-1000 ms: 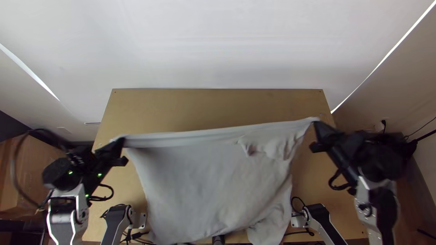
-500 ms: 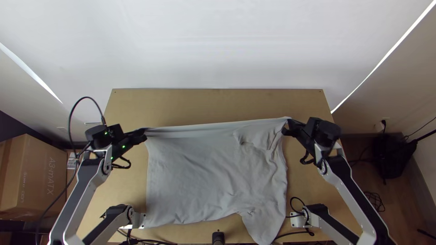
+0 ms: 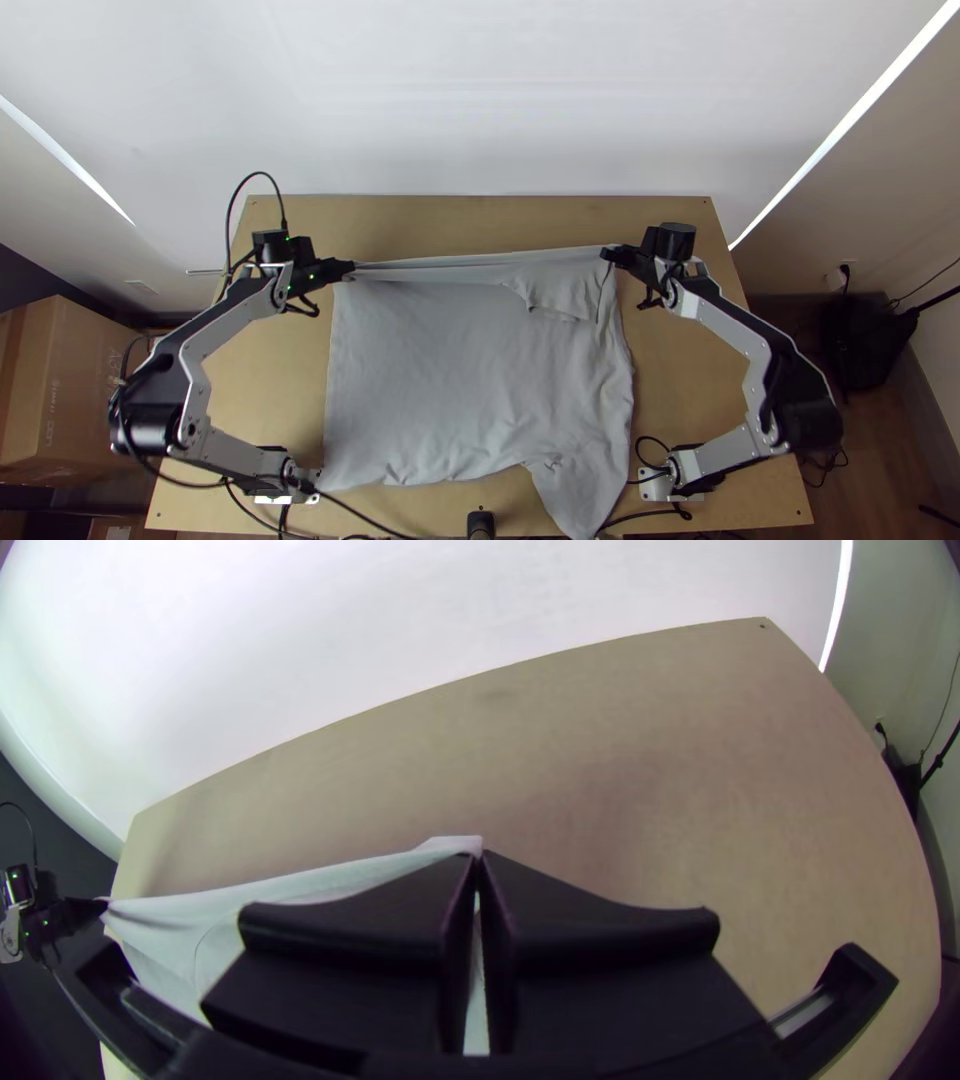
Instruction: Fold the t-shirt
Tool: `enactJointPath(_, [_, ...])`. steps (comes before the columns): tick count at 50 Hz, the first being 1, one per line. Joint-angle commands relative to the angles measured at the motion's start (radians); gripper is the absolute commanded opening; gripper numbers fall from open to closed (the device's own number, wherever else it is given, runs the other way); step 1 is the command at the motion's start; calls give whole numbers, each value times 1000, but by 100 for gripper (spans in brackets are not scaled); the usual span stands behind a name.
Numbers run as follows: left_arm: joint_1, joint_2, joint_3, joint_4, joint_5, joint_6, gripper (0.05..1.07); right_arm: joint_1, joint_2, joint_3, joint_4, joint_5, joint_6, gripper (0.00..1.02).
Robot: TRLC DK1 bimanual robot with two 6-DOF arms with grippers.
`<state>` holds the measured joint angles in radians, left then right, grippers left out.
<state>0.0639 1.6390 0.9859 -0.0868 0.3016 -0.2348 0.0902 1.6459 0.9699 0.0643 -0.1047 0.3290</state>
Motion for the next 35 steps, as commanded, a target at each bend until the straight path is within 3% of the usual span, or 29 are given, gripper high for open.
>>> enactJointPath(1, [5,94,96,27,-50,9,7,-32,98,78,43,39,12,2])
enactJointPath(14, [-6,222,204,144,-91,-11,7,-20,239,190,158,74,7,2])
enactJointPath(24, [-7,274,281,177,-110,-31,7,-4,311,268,258,151,-34,2])
enactJointPath(32, [-10,277,307,191,-131,-43,8,5,328,300,259,191,-51,3])
enactJointPath(33, [-12,272,307,200,-131,-44,13,6,322,297,259,194,-51,8])
enactJointPath(35, [-10,257,301,208,-131,-55,36,6,307,289,259,207,-50,30])
